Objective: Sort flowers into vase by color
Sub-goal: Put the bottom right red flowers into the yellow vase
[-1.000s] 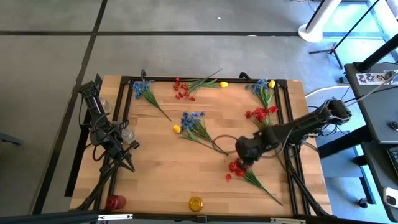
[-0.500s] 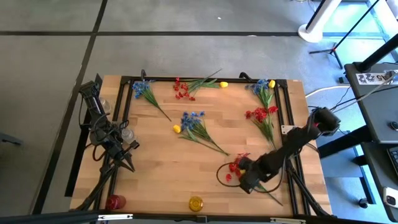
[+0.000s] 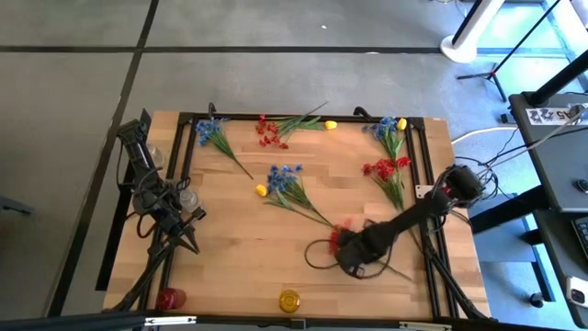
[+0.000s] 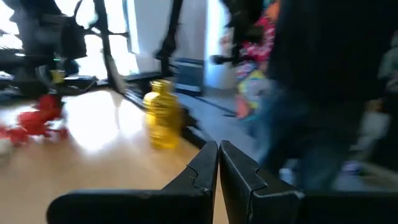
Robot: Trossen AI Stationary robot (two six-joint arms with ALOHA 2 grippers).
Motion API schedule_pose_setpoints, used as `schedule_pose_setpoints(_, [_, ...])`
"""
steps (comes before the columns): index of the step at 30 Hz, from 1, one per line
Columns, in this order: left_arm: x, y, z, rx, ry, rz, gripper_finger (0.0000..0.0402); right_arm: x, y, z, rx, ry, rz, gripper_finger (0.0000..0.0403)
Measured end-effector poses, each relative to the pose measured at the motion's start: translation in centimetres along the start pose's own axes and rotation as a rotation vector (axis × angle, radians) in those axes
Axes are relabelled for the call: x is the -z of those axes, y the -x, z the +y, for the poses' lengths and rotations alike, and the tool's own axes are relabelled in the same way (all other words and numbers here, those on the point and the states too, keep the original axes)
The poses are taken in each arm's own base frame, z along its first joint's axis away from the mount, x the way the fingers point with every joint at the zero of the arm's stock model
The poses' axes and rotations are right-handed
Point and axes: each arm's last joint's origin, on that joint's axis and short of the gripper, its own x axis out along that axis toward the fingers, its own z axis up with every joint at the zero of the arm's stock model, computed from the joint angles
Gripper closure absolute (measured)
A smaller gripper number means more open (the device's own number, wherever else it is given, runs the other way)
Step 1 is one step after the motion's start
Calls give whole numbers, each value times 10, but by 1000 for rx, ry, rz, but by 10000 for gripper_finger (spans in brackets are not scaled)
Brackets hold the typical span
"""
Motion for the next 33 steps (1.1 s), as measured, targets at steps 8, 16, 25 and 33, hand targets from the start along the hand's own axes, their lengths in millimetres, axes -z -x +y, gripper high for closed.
schedule_pose_setpoints(8, [-1, 0, 3, -87, -118, -6, 388, -60, 108, 20, -300, 217, -297, 384])
schedule_pose_setpoints(16, [-1, 0, 3, -117, -119, -6, 388, -95, 223, 32, -568, 296, -840, 384])
schedule_pose_setpoints(25, [-1, 0, 4, -118, -102, -10, 388, -76, 250, 69, -681, 420, -1244, 390])
schedule_pose_setpoints(33, [-3, 0, 4, -142, -104, -26, 388, -43, 220, 100, -634, 474, -1364, 395])
